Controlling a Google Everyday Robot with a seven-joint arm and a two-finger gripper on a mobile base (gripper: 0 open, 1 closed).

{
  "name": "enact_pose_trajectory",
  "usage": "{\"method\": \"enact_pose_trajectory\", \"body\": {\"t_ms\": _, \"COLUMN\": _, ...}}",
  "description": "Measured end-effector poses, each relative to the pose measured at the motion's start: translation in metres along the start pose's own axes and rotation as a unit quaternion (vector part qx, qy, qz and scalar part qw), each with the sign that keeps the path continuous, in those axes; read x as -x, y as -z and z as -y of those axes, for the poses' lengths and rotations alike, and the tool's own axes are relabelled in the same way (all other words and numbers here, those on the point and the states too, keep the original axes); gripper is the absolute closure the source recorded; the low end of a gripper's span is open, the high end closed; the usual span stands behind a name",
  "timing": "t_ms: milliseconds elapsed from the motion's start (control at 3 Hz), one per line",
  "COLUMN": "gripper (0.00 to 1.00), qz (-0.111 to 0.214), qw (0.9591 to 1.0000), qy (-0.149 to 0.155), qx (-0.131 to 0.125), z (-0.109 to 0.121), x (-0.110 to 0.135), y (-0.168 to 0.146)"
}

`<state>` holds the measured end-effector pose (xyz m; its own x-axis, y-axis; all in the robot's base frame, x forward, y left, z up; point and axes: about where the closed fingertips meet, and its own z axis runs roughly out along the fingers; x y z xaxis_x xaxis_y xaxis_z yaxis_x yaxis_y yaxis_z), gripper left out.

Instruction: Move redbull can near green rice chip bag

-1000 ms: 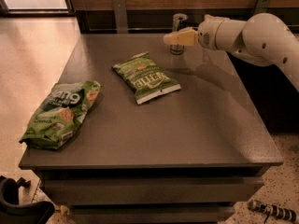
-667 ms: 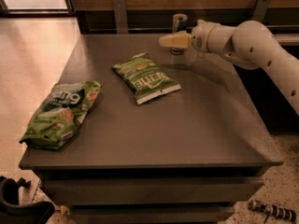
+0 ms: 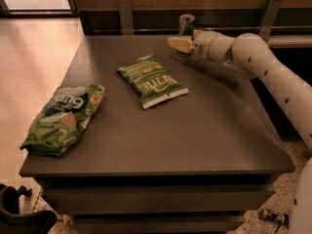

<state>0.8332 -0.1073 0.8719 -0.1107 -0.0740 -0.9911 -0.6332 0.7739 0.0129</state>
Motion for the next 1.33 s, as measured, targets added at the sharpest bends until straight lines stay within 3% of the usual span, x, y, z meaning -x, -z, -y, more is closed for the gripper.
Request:
{"method": "enact_pose_trajectory", "body": {"t_ms": 667, "gripper": 0.86, "qz": 0.001, "qw": 1.0000, "qy": -0.002, "qx": 0.004, "z": -0.0036, "x": -0.0024, "y": -0.0057}}
{"method": "enact_pose_trajectory", "body": {"t_ms": 1000, "gripper": 1.00, "qz": 0.001, "qw": 1.0000, "qy": -0.002, "qx": 0.006, "z": -0.0057, "x": -0.0028, "y": -0.0078}}
{"method": "enact_pose_trajectory", "body": {"t_ms": 1333, "gripper": 1.00, "qz": 0.000, "qw": 1.0000, "qy": -0.002, "qx": 0.007, "z": -0.0061, "x": -0.0017, "y": -0.0072}}
